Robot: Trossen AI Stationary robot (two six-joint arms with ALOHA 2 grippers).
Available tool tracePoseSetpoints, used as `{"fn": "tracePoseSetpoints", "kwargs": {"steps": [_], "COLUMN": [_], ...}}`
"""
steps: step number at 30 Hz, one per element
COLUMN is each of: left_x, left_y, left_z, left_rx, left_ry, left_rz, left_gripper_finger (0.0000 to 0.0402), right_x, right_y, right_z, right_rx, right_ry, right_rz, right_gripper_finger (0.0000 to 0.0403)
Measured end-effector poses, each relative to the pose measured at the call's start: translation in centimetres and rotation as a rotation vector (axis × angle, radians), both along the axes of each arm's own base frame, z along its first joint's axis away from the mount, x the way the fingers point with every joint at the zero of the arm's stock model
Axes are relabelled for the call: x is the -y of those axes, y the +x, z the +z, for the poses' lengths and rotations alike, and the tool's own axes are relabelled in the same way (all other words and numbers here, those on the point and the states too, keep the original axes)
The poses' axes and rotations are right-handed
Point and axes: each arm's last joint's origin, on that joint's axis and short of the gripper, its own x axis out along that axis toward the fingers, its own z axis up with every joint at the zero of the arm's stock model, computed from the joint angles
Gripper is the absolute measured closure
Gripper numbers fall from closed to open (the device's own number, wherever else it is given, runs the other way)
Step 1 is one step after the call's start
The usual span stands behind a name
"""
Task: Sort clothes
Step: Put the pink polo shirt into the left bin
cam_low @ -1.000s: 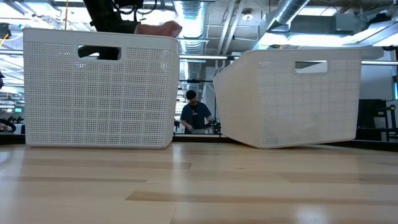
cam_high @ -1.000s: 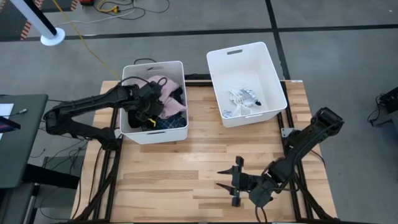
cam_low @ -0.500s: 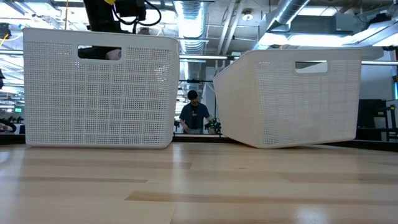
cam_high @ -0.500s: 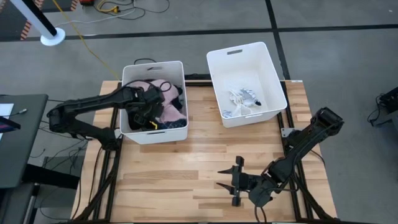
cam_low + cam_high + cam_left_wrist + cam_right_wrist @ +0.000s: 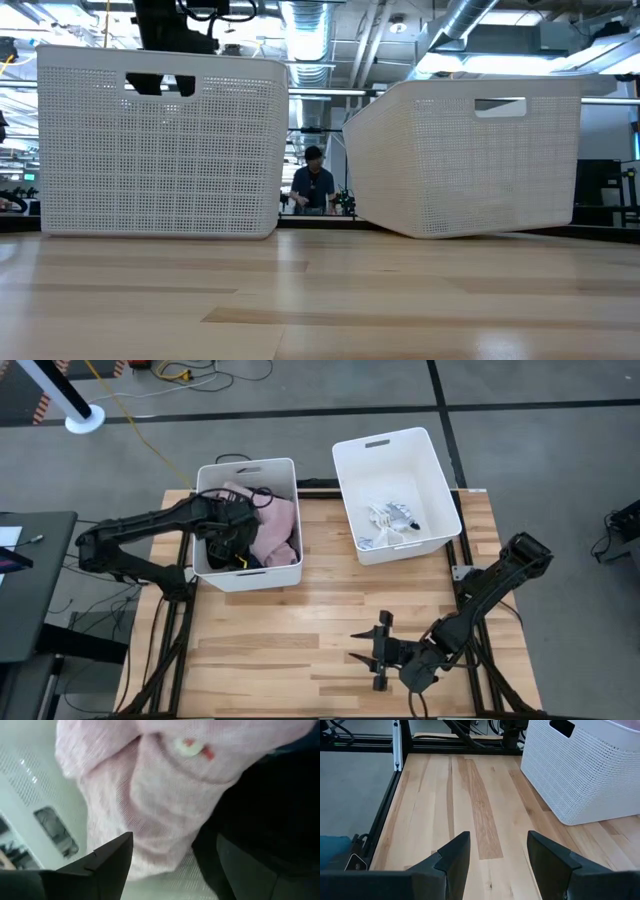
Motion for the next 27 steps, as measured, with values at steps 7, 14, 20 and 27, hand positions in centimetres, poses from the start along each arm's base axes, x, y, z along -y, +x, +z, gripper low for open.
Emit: {"fn": "tracePoseSetpoints", "kwargs": {"steps": [7, 14, 20, 27], "left_x": [0.2, 0.3, -1.1, -4.3], "left_y": [-0.3, 0.2, 0.2, 1.3], "left_z": [1.9, 5.8, 5.1, 0.9], "left_rx": [0.092, 0.386, 0.46, 0.412], "left_ry": [-0.038, -0.22, -0.426, -0.536], "left_rz": [0.084, 0.109, 0.235, 0.388], "left_gripper_finger": [0.0125, 0.0161, 0.0219, 0.0243], "right_x": [0.1, 0.4, 0.6, 0.6], "right_y": [-0.1, 0.0, 0.2, 0.2], "right_z": [-0.1, -0.2, -0.3, -0.3], "right_rx": [-0.015, -0.026, -0.032, -0.032], "right_ry": [-0.014, -0.025, -0.03, -0.03], "right_rz": [0.0, -0.009, -0.015, -0.015], "right_gripper_finger": [0.0194, 0.0194, 0.0194, 0.0194]}}
